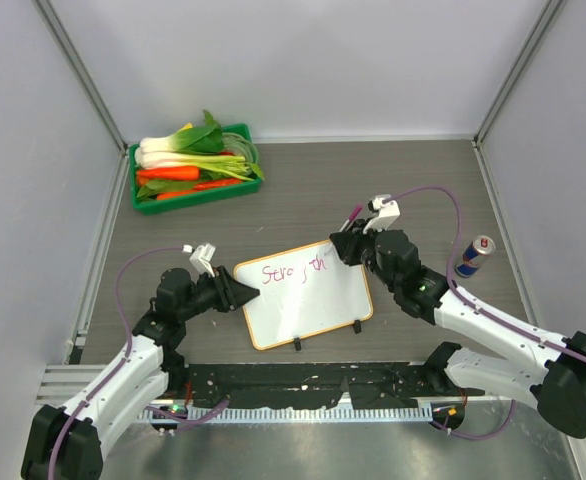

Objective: Write a sentence on the whiteboard

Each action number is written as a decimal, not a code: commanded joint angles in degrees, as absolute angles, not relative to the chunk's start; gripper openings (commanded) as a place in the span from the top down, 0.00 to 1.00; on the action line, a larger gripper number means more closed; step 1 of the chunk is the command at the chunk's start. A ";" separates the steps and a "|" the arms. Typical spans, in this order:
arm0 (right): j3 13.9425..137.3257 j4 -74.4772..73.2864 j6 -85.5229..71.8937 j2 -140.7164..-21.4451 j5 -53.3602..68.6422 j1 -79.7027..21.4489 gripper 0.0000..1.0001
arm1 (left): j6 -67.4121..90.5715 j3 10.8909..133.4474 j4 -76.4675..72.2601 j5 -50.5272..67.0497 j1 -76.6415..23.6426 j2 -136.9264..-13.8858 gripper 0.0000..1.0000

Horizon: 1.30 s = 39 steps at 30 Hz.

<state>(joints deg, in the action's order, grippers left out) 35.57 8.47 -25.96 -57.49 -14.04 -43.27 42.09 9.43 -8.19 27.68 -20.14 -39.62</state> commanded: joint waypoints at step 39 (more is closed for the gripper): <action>32.43 9.67 -27.42 -58.10 -17.67 -43.15 0.99 | 39.11 9.93 -6.24 23.73 -19.60 -41.13 1.00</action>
